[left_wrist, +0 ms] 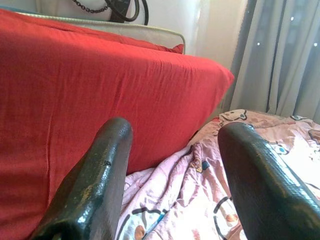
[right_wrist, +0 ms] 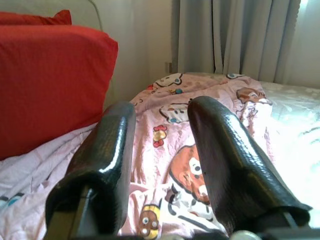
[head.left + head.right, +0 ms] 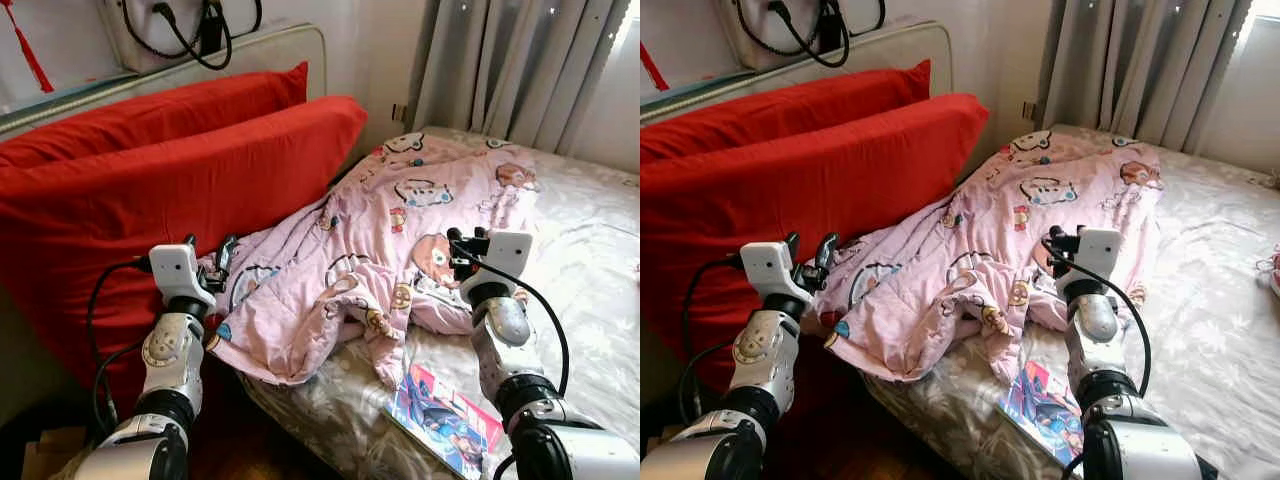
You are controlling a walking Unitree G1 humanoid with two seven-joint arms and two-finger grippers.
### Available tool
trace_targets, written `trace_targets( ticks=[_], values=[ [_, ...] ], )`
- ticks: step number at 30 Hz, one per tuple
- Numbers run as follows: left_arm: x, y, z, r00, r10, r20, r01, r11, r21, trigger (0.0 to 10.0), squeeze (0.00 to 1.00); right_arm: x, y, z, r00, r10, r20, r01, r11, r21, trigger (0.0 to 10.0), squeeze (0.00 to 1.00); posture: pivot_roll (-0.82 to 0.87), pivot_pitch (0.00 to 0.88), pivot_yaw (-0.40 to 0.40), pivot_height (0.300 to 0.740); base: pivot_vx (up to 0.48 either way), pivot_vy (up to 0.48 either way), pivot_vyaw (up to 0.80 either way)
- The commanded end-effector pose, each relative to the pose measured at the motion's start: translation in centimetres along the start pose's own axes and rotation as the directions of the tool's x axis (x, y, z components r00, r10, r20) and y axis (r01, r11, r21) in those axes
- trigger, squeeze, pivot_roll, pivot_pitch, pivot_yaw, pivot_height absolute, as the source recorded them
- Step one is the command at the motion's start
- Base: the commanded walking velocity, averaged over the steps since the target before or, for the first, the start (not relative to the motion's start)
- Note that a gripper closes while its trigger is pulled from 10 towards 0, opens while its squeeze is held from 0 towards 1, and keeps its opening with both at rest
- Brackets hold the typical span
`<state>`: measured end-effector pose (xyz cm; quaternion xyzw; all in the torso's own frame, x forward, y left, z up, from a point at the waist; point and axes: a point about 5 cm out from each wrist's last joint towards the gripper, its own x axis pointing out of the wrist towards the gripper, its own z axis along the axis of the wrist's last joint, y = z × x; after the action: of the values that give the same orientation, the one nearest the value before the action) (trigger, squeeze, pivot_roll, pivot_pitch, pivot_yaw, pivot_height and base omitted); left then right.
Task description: Clean up the room
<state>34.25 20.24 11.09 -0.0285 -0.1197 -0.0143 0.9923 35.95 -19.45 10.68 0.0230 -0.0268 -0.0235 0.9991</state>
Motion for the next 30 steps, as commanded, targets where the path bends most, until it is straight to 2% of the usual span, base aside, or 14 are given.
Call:
trace_targets(
  ticks=[1, 7, 30],
  values=[
    [-0.09, 0.17, 0.02, 1.0, -0.001, -0.002, 0.001, 1.0, 0.004, 10.0, 0.0, -0.15, 0.07, -0.45, 1.0, 0.002, -0.027, -0.002, 1.0, -0.01, 10.0, 0.0, 0.03, 0.0, 0.019, 0.675, 0.0, 0.0, 0.0],
    [-0.18, 0.09, -0.08, 1.0, -0.004, -0.004, 0.004, 1.0, 0.0, 10.0, 0.0, -0.35, 0.21, -0.71, 1.0, 0.004, -0.029, -0.004, 1.0, -0.012, 10.0, 0.0, 0.03, 0.0, 0.016, 0.631, 0.0, 0.0, 0.0],
    [-0.12, -0.12, -0.49, 0.999, -0.019, -0.046, 0.017, 1.0, -0.025, 10.0, 0.0, -0.64, -0.16, -1.16, 0.999, -0.019, -0.046, 0.019, 1.0, -0.009, 10.0, 0.0, 0.03, 0.0, 0.012, 0.631, 0.0, 0.0, 0.0]
  ],
)
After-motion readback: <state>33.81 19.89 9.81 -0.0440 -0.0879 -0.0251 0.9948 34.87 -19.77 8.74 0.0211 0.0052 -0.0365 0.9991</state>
